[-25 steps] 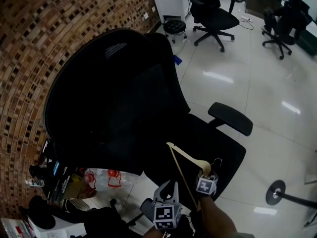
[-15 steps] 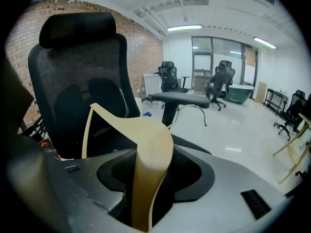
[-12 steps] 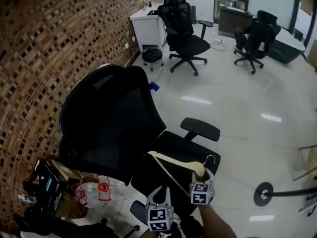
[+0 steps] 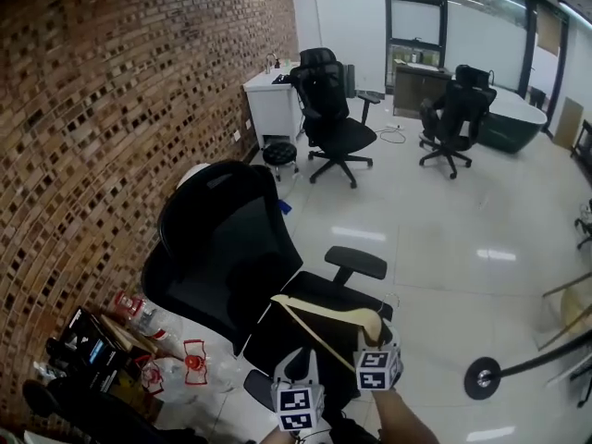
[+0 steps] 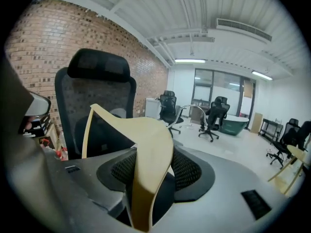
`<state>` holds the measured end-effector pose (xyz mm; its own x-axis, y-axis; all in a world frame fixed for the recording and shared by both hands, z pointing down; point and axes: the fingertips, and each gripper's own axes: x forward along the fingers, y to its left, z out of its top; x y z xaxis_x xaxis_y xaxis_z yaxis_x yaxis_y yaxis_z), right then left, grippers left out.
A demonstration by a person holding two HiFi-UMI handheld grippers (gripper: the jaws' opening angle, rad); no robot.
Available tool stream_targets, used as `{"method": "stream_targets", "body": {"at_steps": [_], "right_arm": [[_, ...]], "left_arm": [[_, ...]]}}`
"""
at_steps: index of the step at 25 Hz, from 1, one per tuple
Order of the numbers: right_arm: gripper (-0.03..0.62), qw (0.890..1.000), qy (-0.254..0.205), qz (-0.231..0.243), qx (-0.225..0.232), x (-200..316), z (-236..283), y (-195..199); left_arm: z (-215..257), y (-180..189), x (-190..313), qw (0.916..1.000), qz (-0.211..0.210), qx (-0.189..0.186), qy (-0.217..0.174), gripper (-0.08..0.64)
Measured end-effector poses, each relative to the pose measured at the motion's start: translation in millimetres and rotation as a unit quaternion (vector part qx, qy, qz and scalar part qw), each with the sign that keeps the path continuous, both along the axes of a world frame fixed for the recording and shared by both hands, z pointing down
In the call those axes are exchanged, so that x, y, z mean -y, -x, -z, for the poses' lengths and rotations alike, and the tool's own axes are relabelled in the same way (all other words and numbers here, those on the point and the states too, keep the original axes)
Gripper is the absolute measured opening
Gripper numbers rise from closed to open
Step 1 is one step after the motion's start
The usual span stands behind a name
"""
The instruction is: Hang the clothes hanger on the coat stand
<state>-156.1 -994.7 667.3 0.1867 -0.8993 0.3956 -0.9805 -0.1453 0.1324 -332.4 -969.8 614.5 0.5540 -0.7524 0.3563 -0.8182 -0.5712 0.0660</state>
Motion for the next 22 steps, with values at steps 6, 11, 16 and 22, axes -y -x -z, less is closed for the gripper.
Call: {"method": "stream_targets", "body": {"at_steps": [6,11,16,22], "right_arm": [[0.199,0.996,-0.059,-0.015,-0.068,-112,91,17],[0.199,0.99,-0.073,-0.03,-0.116,-222,138,12],[0.199,0.985,-0.086,-0.012,-0.149,-305,200,-22],[0.199,0.982,-0.097,-0.017,-0.158,-423,226,-113]], "left_arm": [[31,25,-113,0.9993,-0.023,-0.025,-0.013,0.061],[44,15,-220,0.9973,-0.065,-0.03,-0.012,0.061],[102,-32,-302,0.9955,-0.078,-0.019,-0.051,0.058],[129,-132,-418,0.9916,-0.102,-0.039,-0.07,0.058]]}}
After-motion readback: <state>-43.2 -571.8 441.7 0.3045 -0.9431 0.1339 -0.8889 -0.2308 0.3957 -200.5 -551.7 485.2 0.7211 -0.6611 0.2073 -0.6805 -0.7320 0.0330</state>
